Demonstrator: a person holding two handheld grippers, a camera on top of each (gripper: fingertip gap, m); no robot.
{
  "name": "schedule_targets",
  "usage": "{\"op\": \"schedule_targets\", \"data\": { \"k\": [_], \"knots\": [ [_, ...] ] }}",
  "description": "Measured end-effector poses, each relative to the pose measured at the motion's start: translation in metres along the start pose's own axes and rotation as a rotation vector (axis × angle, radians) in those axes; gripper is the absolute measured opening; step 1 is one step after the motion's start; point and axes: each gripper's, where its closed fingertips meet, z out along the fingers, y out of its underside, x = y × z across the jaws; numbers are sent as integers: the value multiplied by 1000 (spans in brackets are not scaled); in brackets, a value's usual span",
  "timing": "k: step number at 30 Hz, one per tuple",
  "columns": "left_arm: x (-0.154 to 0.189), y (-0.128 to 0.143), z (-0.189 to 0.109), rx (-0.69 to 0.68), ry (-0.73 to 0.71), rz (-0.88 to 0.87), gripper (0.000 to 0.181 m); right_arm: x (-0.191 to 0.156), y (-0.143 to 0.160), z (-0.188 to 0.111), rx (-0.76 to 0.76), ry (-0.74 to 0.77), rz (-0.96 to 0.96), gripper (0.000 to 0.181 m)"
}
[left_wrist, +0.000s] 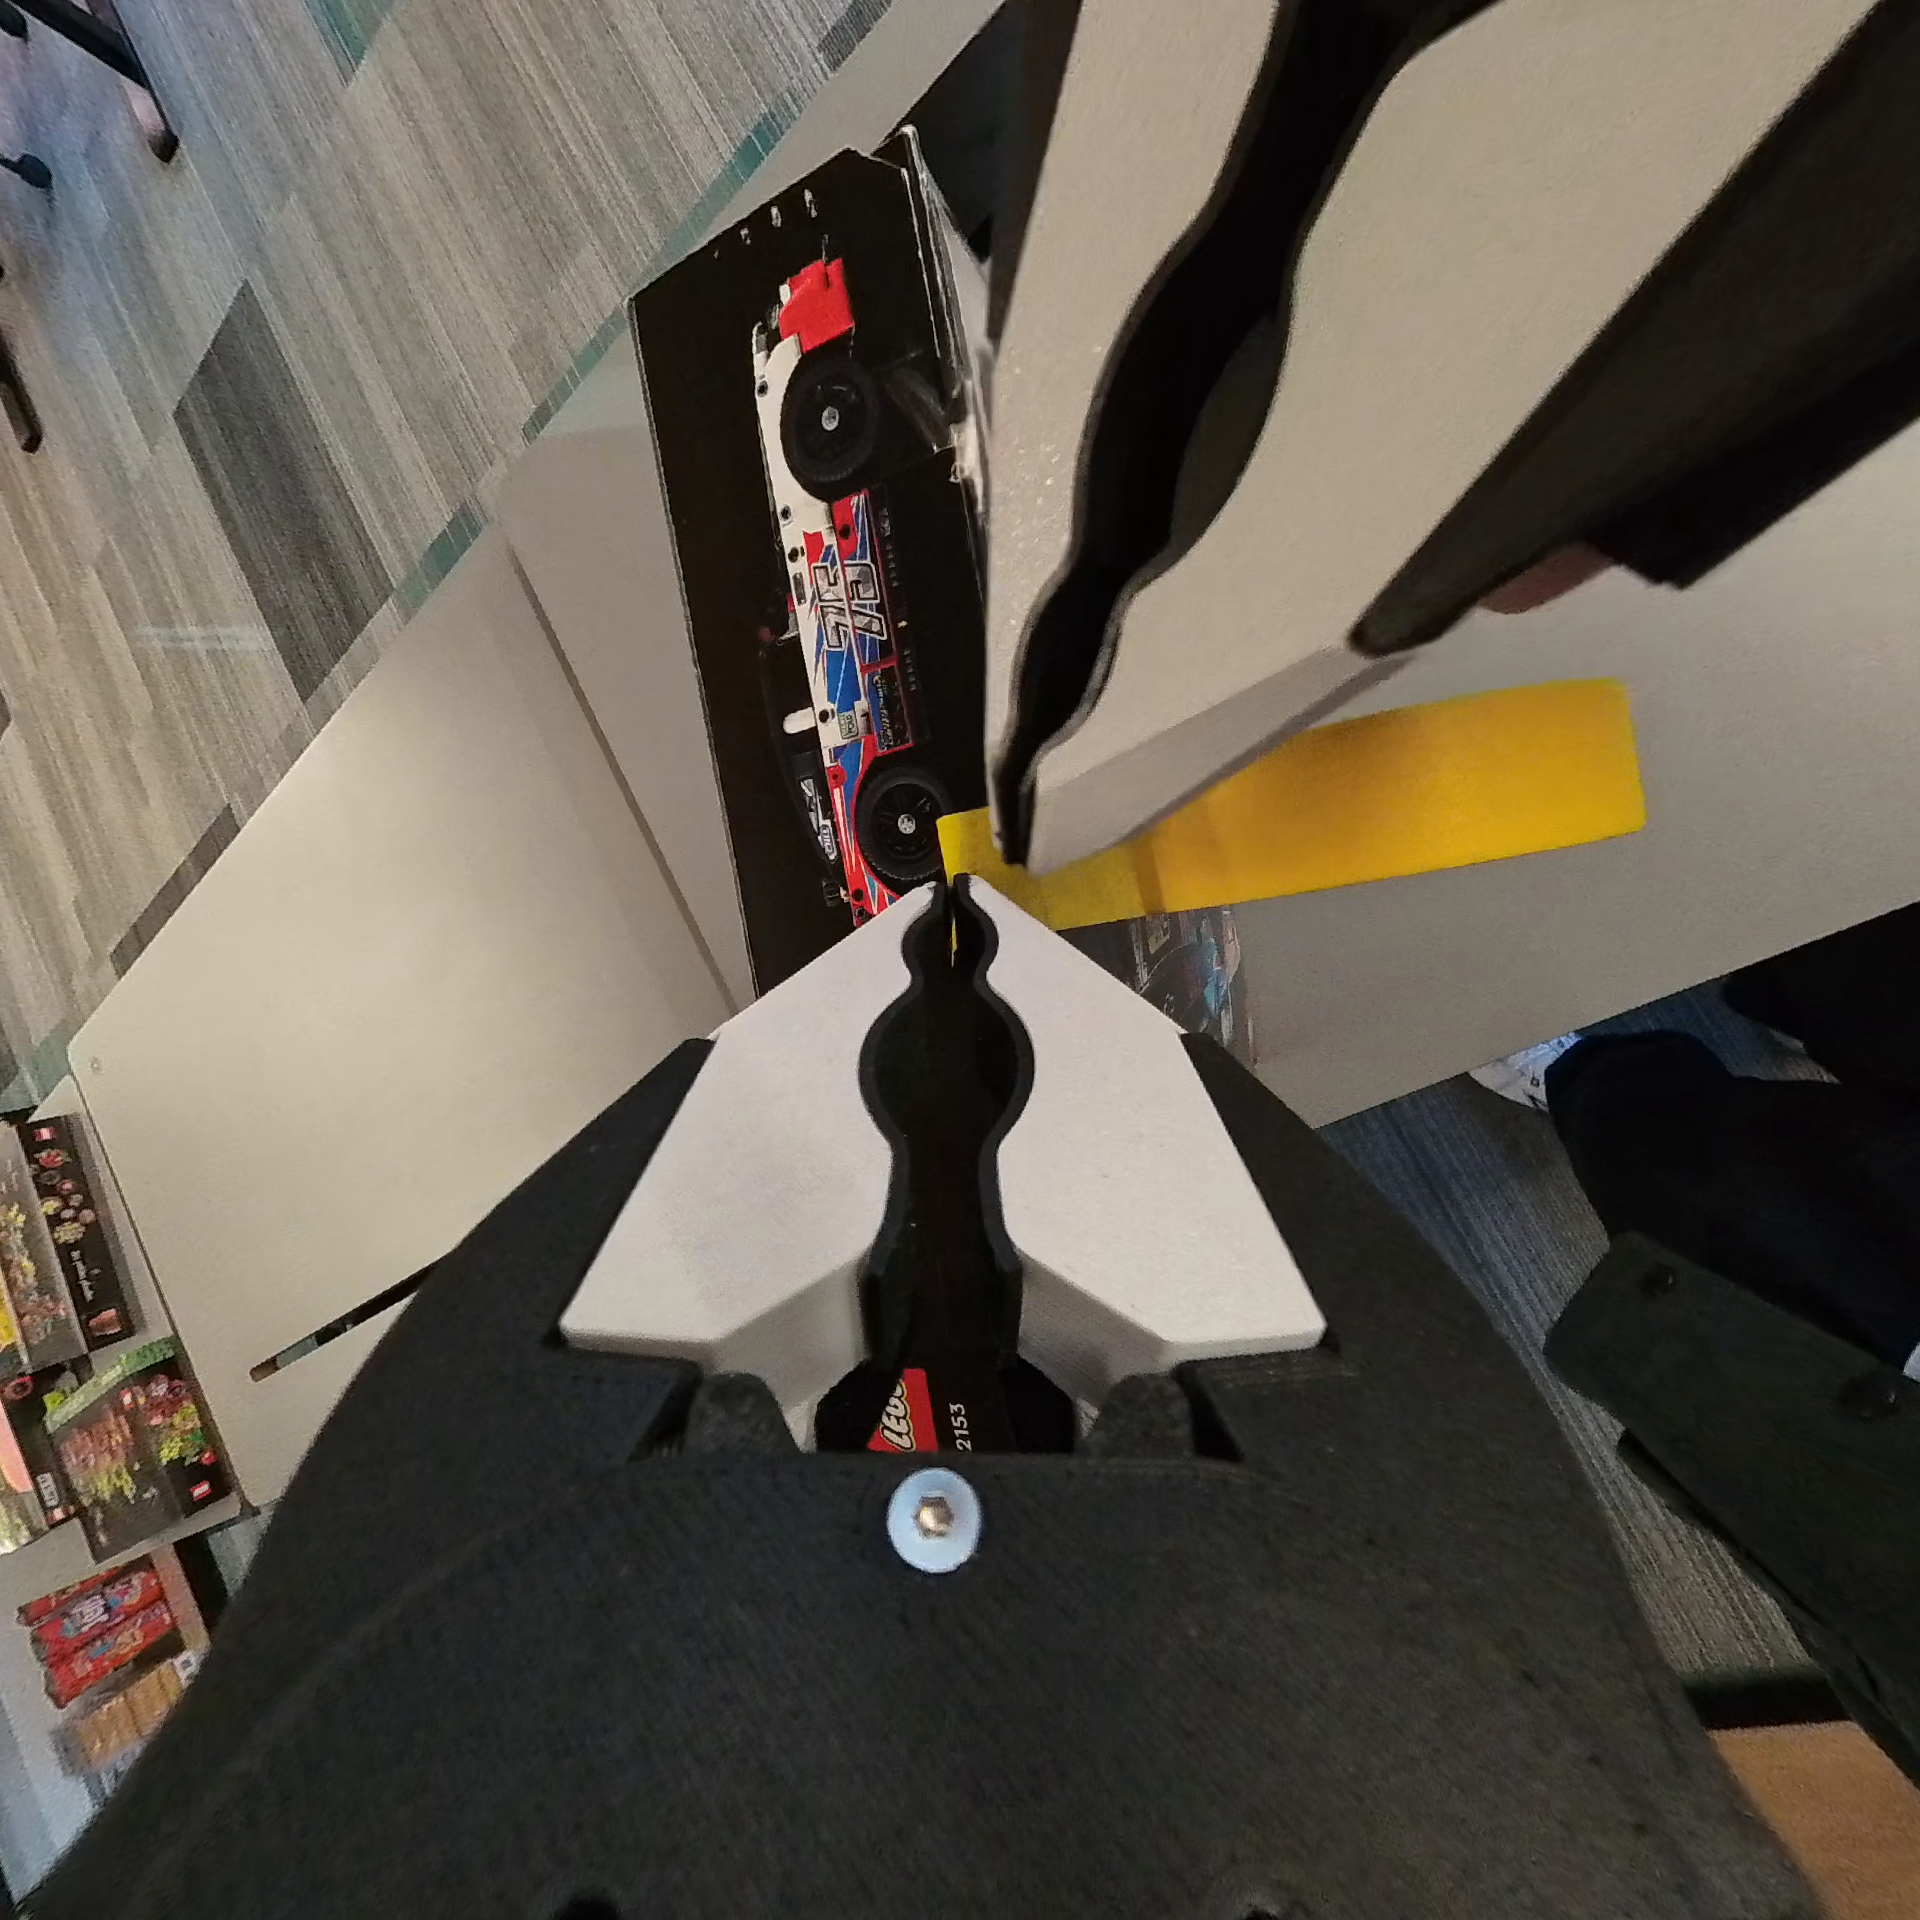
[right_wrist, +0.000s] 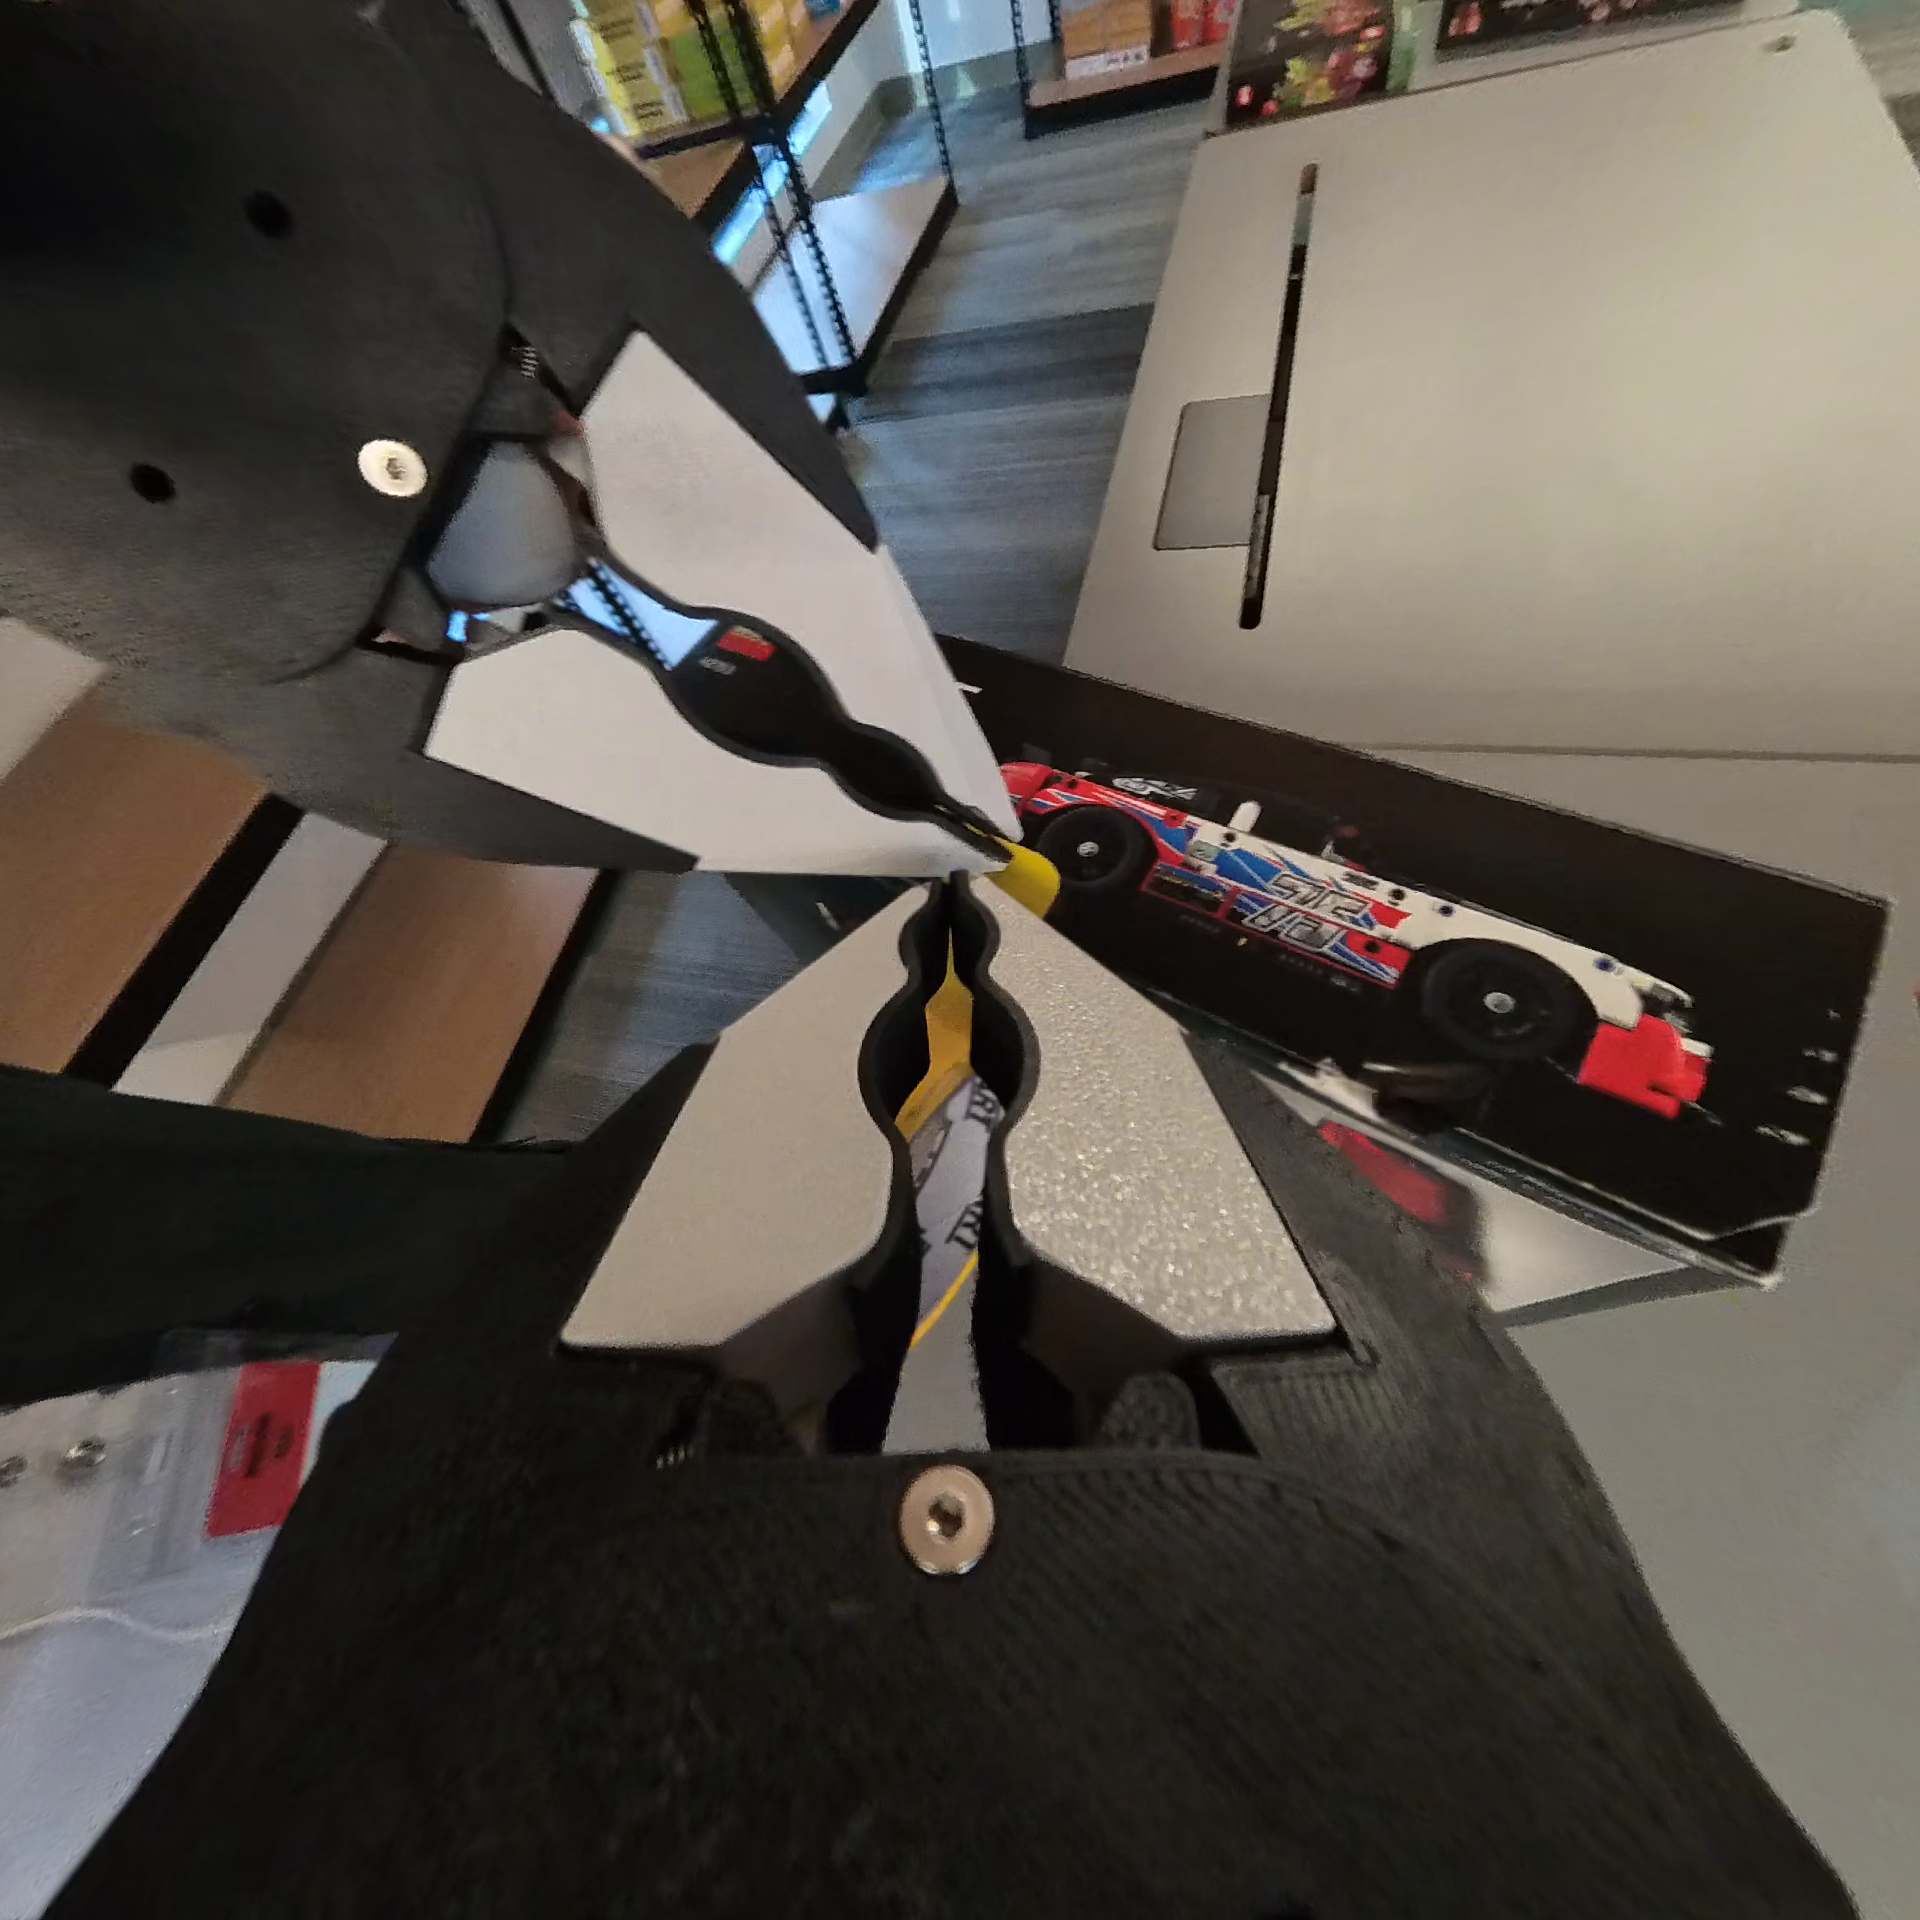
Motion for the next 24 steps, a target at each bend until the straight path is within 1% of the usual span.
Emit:
{"op": "schedule_targets", "data": {
  "k": [2,4,8,11,14,18,22,23,24],
  "knots": [
    [1,0,0,1,5,-1,0,6,-5,0,26,27,-11,0],
    [1,0,0,4,7,-2,0,2,-8,2,42,-8,6,0],
    [1,-1,0,8,17,-12,0,7,8,11,-46,4,-7,0],
    [0,0,0,9,20,-19,0,10,7,13,-32,-6,68,0],
    [0,0,0,5,42,-25,0,10,8,13,-58,-53,160,0],
    [1,0,-1,-16,73,-9,3,10,9,13,-72,-47,148,0],
    [3,0,-2,-46,134,-23,8,10,8,14,-85,-55,152,0],
    [5,0,-3,-50,164,-38,11,10,8,14,-86,-57,154,0],
    [8,0,-4,-52,207,-60,19,11,8,14,-83,-58,157,0]
  ]
}}
